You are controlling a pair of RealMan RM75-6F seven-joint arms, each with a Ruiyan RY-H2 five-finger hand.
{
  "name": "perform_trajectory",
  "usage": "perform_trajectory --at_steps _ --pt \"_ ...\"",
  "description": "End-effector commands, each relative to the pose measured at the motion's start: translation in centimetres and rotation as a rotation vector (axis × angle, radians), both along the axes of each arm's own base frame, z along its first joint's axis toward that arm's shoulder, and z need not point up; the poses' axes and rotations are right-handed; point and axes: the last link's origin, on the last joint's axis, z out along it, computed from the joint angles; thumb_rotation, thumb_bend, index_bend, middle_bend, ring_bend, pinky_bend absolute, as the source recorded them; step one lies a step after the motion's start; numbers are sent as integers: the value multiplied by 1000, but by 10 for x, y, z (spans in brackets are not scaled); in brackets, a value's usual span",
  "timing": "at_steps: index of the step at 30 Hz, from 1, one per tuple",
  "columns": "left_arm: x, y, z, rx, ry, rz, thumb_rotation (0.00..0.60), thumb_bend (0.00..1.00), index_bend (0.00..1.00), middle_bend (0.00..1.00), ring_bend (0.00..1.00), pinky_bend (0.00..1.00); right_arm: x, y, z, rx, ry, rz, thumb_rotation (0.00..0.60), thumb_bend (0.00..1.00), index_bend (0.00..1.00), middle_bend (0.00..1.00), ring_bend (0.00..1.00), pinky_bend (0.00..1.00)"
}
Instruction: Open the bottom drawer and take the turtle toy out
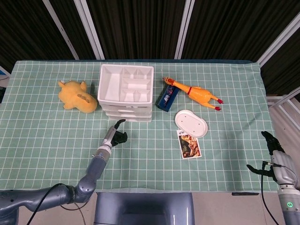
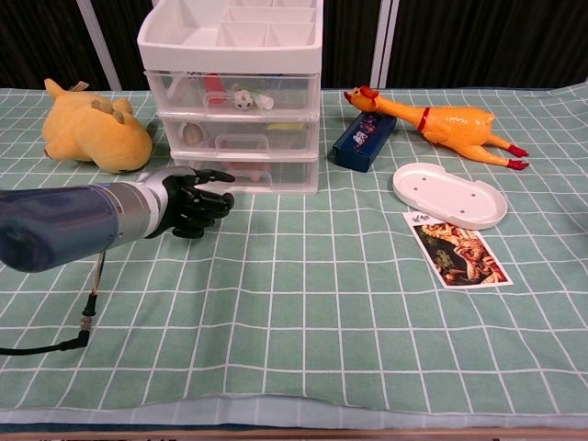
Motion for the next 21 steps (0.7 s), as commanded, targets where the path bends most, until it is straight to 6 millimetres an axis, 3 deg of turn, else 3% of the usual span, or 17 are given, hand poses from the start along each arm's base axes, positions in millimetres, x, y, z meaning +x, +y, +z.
perform_trajectory --at_steps 1,21 --pt "6 3 -6 -8 -14 0 600 643 101 918 943 1000 0 0 0 0 -2 0 600 126 0 0 0 185" --pt "21 12 -24 -12 -80 32 600 643 101 923 944 1000 -1 0 1 2 -15 -5 600 128 0 0 0 185"
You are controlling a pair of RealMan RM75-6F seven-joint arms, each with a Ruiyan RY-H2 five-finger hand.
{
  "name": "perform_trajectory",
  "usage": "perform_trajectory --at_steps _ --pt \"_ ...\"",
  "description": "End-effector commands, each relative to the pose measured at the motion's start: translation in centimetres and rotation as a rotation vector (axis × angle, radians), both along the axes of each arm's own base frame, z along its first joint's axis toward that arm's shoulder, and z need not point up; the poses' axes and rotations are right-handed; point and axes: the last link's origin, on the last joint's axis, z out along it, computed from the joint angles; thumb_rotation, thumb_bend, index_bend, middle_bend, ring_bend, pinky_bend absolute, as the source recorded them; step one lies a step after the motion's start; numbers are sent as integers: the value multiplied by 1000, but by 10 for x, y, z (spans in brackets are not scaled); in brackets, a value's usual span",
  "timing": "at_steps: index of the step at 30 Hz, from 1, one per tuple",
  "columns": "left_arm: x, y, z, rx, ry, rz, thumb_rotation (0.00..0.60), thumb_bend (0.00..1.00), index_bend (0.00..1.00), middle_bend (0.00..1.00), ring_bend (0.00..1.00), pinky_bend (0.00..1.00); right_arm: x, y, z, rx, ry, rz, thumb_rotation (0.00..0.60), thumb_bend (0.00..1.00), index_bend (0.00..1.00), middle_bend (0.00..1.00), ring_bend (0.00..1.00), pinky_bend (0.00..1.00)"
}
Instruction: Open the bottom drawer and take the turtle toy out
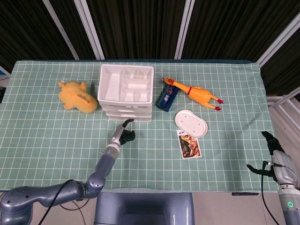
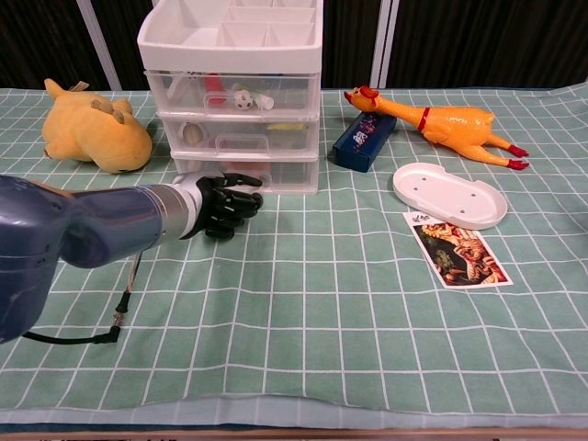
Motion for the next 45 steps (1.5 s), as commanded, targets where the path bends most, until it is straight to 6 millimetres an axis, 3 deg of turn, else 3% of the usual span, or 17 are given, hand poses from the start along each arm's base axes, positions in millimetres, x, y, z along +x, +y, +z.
perform_trajectory --at_steps 1,16,25,45 --pt "2 1 -2 -2 -20 13 600 643 101 924 945 1000 0 0 0 0 -1 -1 600 127 0 0 0 185" --pt "10 8 -10 -3 -86 50 600 643 130 928 947 1000 0 0 0 3 -3 -4 600 127 0 0 0 185" --pt "14 11 -13 2 -91 40 600 643 197 931 950 1000 0 0 0 4 -3 -6 600 127 0 0 0 184" --pt "11 -8 -18 -46 -61 1 600 643 203 930 950 1000 0 0 0 3 0 -4 600 129 0 0 0 185"
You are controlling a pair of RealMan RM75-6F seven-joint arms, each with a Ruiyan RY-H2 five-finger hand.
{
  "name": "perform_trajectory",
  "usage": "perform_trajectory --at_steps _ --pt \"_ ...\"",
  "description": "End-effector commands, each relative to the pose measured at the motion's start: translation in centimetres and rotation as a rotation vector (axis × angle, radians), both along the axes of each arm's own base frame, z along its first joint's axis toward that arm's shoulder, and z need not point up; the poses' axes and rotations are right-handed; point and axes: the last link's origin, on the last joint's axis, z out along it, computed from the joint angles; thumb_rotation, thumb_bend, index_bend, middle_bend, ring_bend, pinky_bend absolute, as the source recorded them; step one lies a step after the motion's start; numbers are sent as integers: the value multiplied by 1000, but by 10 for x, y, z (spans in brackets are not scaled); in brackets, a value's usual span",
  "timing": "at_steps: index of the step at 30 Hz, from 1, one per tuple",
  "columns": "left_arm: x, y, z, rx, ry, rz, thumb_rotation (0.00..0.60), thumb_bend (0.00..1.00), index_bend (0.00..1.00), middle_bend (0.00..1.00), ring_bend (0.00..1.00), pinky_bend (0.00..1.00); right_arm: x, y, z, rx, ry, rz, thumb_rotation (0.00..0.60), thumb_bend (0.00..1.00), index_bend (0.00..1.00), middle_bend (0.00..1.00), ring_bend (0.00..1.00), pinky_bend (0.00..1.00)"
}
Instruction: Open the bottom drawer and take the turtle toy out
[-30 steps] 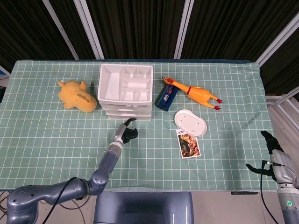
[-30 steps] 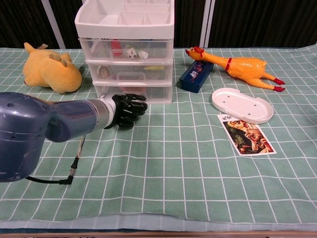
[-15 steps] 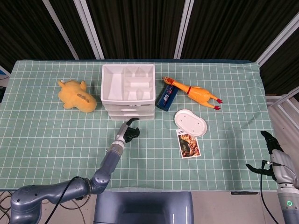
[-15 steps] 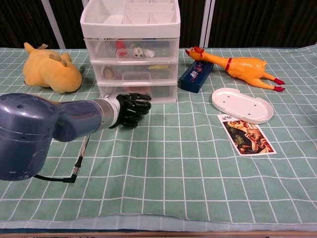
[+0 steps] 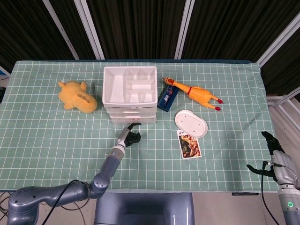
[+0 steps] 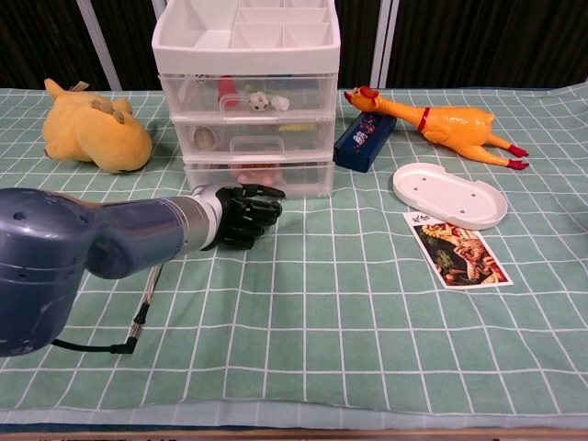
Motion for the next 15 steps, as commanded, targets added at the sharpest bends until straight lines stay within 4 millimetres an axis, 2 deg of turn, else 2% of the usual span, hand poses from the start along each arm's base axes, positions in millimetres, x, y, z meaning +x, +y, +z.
perform_trajectory --at_steps 1,15 --pt "0 -3 1 -2 1 -5 600 643 203 930 949 1000 0 0 0 0 1 0 600 130 0 0 0 185" --pt "-7 -16 10 4 3 -5 600 643 195 931 951 1000 0 0 0 -1 6 1 600 130 0 0 0 185"
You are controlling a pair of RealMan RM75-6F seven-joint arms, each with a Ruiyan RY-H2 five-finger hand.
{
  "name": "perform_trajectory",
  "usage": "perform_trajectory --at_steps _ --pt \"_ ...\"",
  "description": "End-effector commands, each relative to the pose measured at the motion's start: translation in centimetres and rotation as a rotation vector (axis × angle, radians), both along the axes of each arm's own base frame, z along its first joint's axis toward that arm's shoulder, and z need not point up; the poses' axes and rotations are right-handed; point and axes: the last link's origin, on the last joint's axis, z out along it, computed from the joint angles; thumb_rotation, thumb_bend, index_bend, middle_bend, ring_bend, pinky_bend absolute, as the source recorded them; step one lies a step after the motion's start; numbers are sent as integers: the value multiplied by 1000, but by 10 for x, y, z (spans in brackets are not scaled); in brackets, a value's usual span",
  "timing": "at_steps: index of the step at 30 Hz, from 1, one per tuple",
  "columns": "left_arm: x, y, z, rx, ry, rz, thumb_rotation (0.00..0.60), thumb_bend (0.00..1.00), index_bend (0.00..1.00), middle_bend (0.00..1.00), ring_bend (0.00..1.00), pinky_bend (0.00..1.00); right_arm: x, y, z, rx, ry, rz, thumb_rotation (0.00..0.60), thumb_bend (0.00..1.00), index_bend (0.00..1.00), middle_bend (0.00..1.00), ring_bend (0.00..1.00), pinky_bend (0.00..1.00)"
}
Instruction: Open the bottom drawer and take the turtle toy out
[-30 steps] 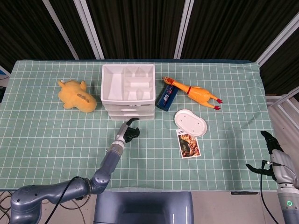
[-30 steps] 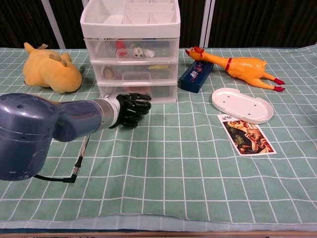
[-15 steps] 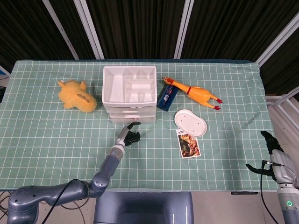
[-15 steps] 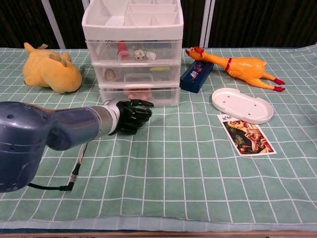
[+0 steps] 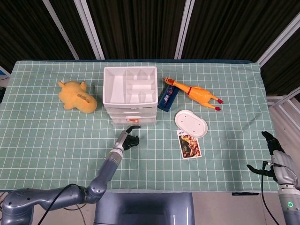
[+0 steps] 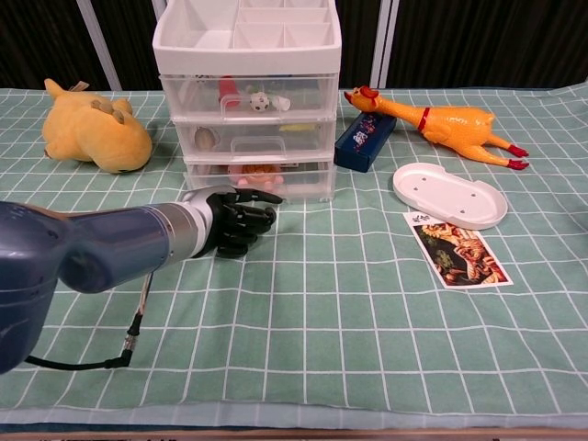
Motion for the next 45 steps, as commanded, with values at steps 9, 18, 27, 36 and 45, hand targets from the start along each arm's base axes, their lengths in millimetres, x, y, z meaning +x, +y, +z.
perform_trajectory --at_steps 9,18,27,36,45 --pt "-4 -13 13 11 0 -37 600 643 207 932 951 1000 0 0 0 0 2 -1 600 130 0 0 0 185" --pt "5 -10 33 158 197 -292 600 643 209 936 951 1000 0 0 -1 0 5 0 600 130 0 0 0 184" --pt "1 3 41 220 498 -385 600 643 231 948 958 1000 0 0 -1 2 3 -3 600 131 0 0 0 184" --pt "-9 5 37 175 570 -356 600 643 241 950 959 1000 0 0 -1 3 1 -6 600 131 0 0 0 185" --pt "-13 6 38 162 591 -343 600 643 268 952 961 1000 0 0 -1 3 1 -5 600 130 0 0 0 184"
